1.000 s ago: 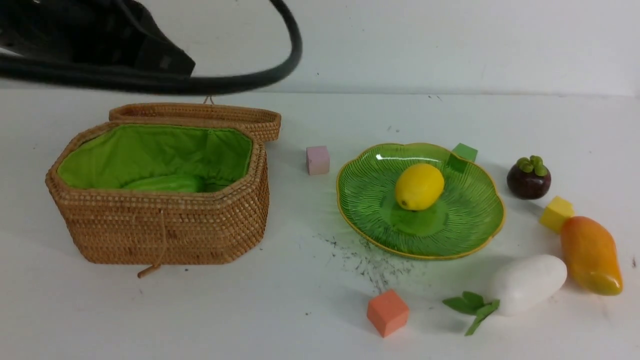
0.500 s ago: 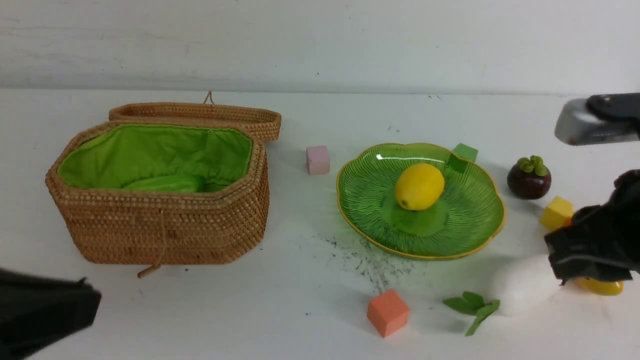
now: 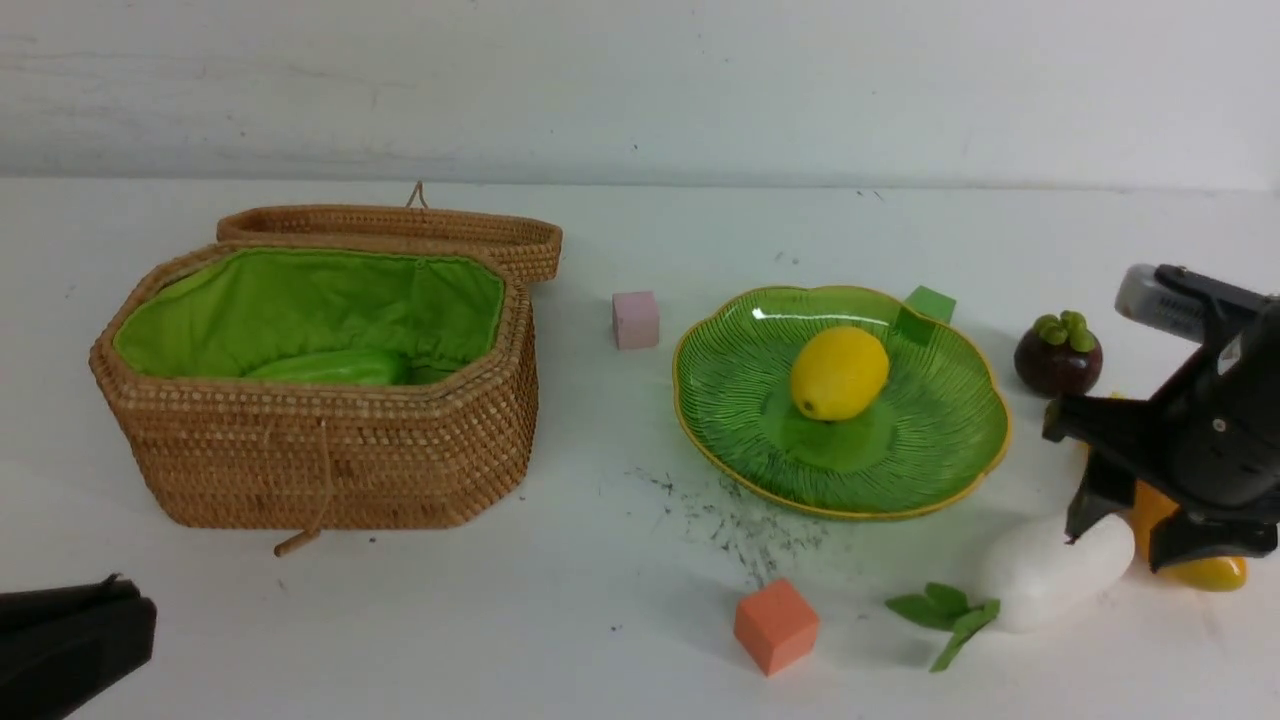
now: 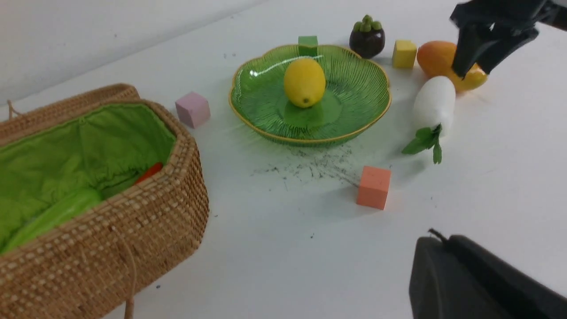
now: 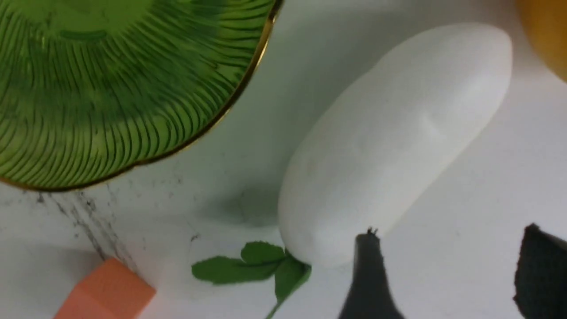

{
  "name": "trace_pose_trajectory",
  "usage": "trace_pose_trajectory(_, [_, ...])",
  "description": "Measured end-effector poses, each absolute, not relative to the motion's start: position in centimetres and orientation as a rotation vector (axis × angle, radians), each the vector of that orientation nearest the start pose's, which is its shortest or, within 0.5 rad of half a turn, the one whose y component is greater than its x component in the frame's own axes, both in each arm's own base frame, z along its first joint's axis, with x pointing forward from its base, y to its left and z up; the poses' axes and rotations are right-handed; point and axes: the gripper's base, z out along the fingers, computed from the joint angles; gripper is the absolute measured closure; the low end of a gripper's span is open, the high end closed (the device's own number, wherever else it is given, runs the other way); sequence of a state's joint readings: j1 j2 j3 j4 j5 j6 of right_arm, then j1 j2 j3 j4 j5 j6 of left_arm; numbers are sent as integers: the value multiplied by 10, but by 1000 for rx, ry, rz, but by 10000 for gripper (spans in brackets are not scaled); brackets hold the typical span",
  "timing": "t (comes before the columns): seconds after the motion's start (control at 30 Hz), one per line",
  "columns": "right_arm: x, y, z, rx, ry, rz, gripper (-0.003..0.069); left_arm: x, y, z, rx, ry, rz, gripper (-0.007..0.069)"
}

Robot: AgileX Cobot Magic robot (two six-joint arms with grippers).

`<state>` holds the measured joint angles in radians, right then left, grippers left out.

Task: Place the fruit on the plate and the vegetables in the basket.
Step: Take a daikon with your right arm and place it on the basket on the left.

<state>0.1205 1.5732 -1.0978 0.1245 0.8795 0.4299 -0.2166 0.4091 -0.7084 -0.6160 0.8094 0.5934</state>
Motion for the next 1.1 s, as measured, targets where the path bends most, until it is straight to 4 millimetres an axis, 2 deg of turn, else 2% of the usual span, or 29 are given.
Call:
trace_pose_trajectory(0.07, [308, 45, 239, 542, 2815, 267, 153, 49, -51, 361, 624, 1761, -474, 638])
trace_pose_trajectory(0.1, [313, 45, 231, 573, 2809, 266, 97, 48, -52, 363, 624, 1742, -499, 638])
trace_pose_trajectory(0.23, [323, 46, 213, 631, 2814, 262, 41, 47, -55, 365, 627, 1718, -534, 638])
trace_pose_trajectory(0.4, [330, 47, 194, 670, 2838, 256, 47, 47, -55, 366, 625, 1716, -541, 638])
trace_pose_trajectory(0.57, [335, 48, 177, 707, 2874, 255, 91, 47, -55, 365, 626, 1716, -542, 638])
trace_pose_trajectory(0.73, [336, 49, 174, 709, 2883, 264, 122, 46, -55, 365, 634, 1721, -544, 638])
trace_pose_trajectory(0.97, [331, 50, 176, 577, 2959, 253, 122, 45, -56, 363, 656, 1740, -555, 638])
trace_pose_trajectory(1.03, [322, 52, 183, 522, 3021, 249, 122, 44, -56, 362, 659, 1744, -558, 638])
trace_pose_trajectory(1.1, [312, 61, 201, 444, 3033, 271, 122, 45, -56, 363, 647, 1745, -558, 638])
